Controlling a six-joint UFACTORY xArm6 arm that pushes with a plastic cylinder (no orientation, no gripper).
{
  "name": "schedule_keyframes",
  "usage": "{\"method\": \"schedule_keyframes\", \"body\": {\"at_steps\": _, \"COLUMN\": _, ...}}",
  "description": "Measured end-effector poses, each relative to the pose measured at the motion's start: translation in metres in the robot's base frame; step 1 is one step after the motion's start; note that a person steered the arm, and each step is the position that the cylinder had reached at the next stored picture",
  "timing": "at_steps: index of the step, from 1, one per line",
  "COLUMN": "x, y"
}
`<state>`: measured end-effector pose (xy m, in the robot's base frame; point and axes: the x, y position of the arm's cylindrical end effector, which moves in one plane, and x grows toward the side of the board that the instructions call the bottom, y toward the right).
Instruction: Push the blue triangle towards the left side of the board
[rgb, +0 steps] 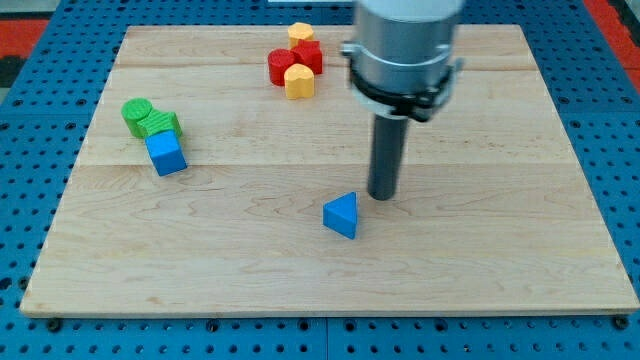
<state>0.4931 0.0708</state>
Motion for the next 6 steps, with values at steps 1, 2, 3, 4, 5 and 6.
{"method": "schedule_keyframes", "body": {"at_steps": 1, "x": 0.031, "y": -0.005}}
{"method": "schedule_keyframes", "body": {"at_steps": 2, "x": 0.032, "y": -0.029}}
{"method": "schedule_keyframes", "body": {"at_steps": 3, "x": 0.031, "y": -0.077}}
{"method": "schedule_keyframes", "body": {"at_steps": 4, "x": 0.028, "y": -0.102}}
{"method": "schedule_keyframes", "body": {"at_steps": 5, "x": 0.0, "y": -0.056}}
{"method": "schedule_keyframes", "body": {"at_steps": 6, "x": -0.034, "y": -0.08}}
